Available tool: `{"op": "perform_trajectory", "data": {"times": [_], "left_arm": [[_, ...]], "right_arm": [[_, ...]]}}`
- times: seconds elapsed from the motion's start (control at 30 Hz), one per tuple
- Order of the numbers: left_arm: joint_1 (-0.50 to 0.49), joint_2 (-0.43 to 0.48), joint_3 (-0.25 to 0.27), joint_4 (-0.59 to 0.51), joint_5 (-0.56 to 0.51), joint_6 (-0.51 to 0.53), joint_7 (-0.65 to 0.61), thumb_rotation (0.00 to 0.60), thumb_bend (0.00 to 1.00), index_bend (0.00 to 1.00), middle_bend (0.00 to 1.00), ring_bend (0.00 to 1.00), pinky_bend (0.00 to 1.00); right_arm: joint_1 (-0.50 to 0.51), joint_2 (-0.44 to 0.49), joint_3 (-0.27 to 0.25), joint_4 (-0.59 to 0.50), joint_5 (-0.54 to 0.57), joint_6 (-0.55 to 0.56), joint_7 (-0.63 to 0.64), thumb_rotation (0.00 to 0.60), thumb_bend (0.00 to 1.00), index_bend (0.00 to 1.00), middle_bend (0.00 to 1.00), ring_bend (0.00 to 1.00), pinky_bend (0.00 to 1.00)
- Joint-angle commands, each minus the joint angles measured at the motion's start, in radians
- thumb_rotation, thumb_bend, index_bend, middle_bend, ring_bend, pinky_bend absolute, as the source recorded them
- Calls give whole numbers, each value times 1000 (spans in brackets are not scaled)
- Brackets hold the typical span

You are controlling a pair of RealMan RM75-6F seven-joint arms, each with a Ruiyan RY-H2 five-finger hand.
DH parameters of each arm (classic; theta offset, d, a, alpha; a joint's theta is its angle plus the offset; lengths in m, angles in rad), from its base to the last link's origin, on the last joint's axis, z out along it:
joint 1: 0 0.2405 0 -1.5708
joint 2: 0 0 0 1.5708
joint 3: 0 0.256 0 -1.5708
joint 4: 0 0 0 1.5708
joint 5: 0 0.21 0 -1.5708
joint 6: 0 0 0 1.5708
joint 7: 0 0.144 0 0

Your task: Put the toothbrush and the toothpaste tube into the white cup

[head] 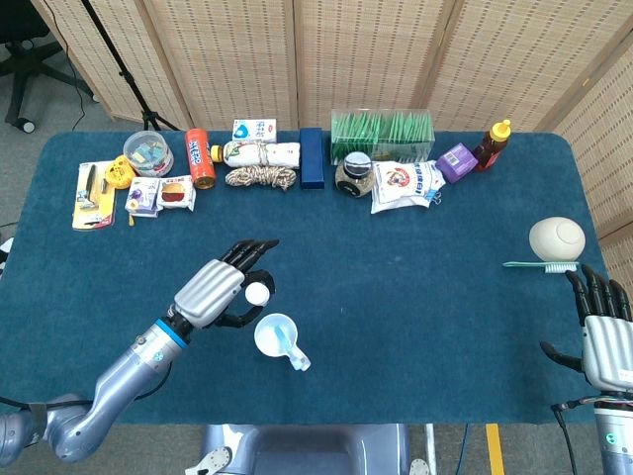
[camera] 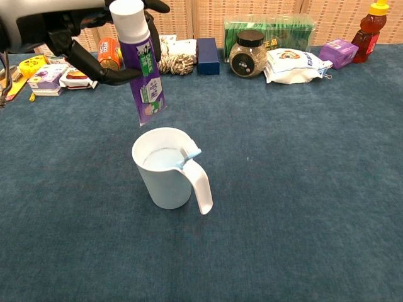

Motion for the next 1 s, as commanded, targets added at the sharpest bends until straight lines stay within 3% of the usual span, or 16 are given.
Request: {"op": "perform_trajectory", "data": {"times": [0.03,0.6,0.83,1.0], "left_arm": [[5,76,-14,-83,8,-8,-26,600,385,522,0,0,0],[-3,175,10,-210,39,-68,-68,600,380,513,0,0,0],[-12,134,47,-182,54,-99,-51,600,381,513,0,0,0],[-14,46,58,-116,47,-85,-44,600,380,513,0,0,0]], "right_arm": [[0,0,-1,-1,-2,1,0,600,0,0,0,0,0],[-6,4,-4,-10,-14,14,0,600,0,0,0,0,0],[-12,10,-4,-13,-20,23,11,600,0,0,0,0,0],[-10,13,-3,-11,-18,18,19,600,0,0,0,0,0]]}}
